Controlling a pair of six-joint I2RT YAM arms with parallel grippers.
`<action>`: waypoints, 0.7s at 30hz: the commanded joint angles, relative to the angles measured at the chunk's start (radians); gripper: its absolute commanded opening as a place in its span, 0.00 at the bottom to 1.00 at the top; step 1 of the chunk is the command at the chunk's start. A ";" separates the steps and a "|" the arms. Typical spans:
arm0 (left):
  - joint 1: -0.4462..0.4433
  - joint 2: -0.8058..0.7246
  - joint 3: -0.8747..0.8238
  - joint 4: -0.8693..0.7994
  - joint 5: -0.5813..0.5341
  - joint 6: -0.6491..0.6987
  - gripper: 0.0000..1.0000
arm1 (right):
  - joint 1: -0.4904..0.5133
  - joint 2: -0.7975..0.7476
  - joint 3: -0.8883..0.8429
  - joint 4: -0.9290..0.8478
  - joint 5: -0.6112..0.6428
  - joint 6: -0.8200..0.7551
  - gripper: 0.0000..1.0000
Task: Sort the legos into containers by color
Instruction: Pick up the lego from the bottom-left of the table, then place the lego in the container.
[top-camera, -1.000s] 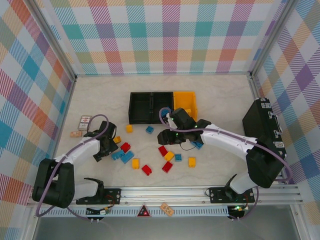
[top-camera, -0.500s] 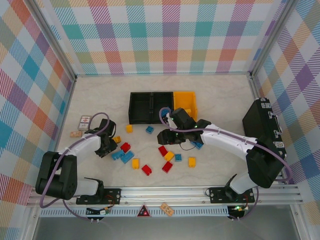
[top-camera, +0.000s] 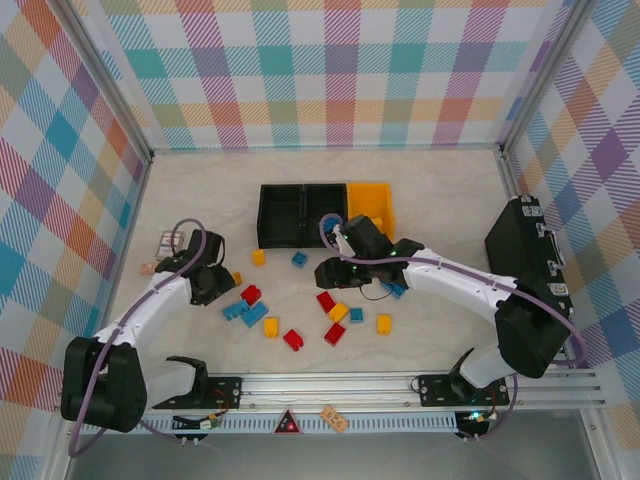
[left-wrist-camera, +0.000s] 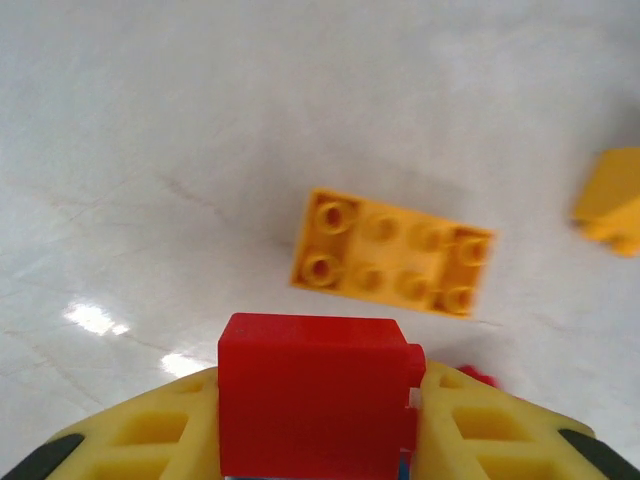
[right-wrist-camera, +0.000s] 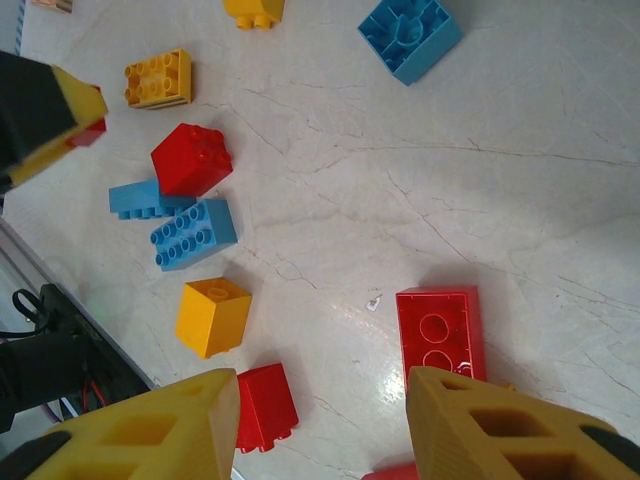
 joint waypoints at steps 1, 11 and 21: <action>-0.028 0.007 0.068 -0.028 0.066 0.026 0.34 | 0.005 -0.033 0.018 0.025 -0.012 0.014 0.48; -0.213 0.236 0.325 0.003 0.038 0.032 0.34 | 0.004 -0.064 -0.006 -0.016 0.052 0.033 0.48; -0.259 0.505 0.565 0.008 -0.013 0.069 0.34 | 0.004 -0.134 -0.068 -0.017 0.084 0.057 0.48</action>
